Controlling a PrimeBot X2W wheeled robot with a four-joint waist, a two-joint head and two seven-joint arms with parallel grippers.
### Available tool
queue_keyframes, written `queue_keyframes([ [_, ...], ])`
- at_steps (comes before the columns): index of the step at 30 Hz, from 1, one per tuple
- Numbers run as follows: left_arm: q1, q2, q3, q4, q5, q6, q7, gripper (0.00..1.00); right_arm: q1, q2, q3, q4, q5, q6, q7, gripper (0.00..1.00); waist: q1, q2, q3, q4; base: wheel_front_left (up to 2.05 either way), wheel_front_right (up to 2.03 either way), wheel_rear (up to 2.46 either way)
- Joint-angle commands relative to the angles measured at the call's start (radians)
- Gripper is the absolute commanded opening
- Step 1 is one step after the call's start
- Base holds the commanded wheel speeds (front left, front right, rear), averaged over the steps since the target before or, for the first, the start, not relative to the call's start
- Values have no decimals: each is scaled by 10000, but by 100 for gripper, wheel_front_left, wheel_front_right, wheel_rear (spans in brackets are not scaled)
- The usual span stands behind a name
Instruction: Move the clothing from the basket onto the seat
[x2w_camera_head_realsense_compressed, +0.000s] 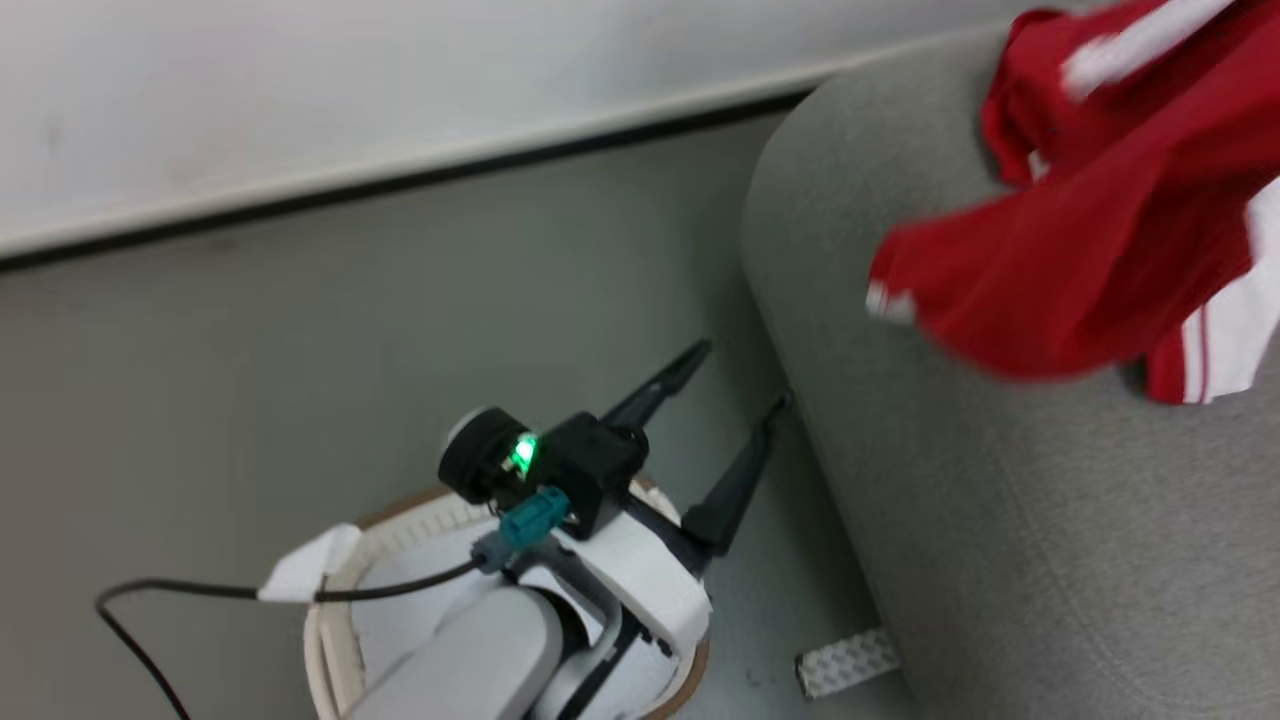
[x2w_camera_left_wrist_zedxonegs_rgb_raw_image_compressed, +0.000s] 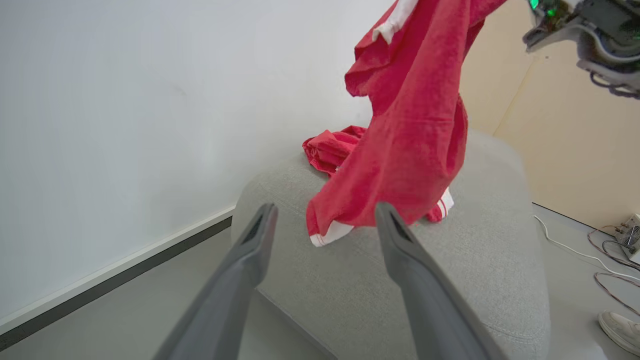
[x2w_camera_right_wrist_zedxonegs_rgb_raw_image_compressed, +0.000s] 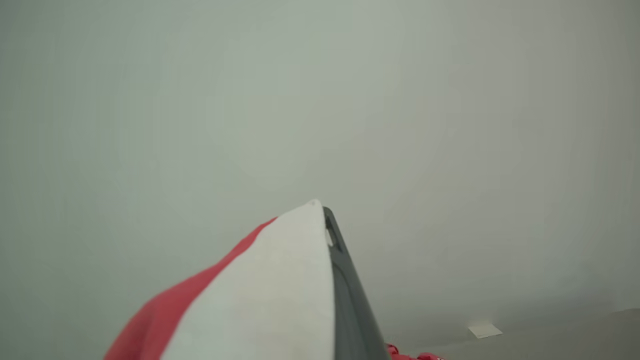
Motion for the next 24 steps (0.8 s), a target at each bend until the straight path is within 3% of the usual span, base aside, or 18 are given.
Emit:
queue_keyframes([
  [1, -214, 163, 81, -111, 90, -46, 47, 100, -487, -95, -496, 72, -166, -23, 102, 0, -2, -1, 1286, 420, 0, 0, 0],
  [9, -724, 773, 363, -697, 263, -101, 361, 100, -3220, -1109, -4087, 1409, -1656, -23, 1113, 0, -2, -1, 2642, 763, 0, 0, 0],
  [14, -752, 947, 404, -980, 265, -46, 480, 100, -3525, -1718, -5606, 2584, -3161, -23, 1440, 0, -2, -1, 3164, 967, 0, 0, 0],
  [21, -568, 1161, 363, -1078, 334, 14, 626, 100, -2178, -845, -7019, 4508, -4227, -24, 686, 0, -2, -1, 3588, 1086, 0, 0, 0],
  [24, -479, 1261, 409, -1106, 310, 85, 647, 100, -1665, -309, -7156, 5240, -4469, -24, 141, 0, -2, -1, 3585, 1070, 0, 0, 0],
])
